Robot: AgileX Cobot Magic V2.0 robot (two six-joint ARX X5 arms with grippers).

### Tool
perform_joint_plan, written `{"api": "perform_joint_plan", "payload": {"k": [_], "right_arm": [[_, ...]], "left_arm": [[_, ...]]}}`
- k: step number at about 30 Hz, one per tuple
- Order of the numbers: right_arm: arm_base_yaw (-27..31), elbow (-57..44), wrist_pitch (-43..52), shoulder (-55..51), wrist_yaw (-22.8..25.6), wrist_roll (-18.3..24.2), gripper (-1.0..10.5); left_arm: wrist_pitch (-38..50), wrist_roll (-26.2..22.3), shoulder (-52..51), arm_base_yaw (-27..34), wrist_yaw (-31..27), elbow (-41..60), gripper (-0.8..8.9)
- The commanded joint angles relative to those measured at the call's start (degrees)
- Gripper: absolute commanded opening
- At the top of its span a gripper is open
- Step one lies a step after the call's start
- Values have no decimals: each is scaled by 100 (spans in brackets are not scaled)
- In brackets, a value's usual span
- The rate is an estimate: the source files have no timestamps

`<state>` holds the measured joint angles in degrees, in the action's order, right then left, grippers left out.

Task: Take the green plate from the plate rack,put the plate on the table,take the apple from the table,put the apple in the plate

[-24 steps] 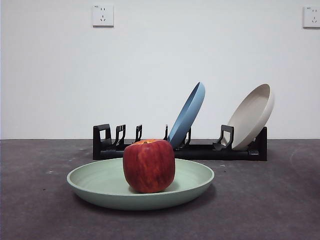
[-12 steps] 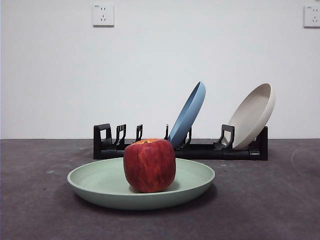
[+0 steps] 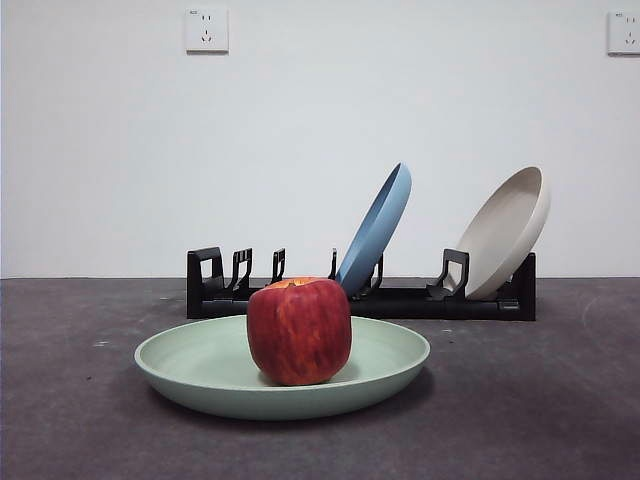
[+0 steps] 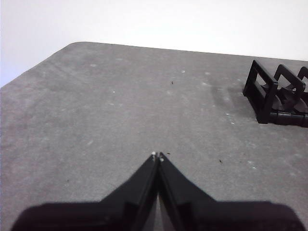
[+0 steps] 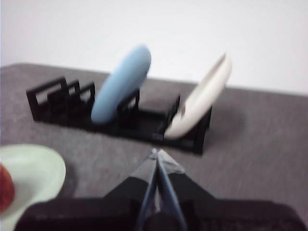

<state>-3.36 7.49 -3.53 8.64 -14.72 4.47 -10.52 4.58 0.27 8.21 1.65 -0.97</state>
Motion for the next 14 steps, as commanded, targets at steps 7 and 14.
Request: {"api": "perform_joint_plan", "payload": {"k": [7, 14], "right_arm": [[2, -717, -131, -522, 11, -396, 1], [0, -717, -603, -835, 7, -280, 1]], "left_arm": [[20, 35, -15, 15, -4, 81, -3], [20, 33, -15, 15, -4, 81, -3]]}}
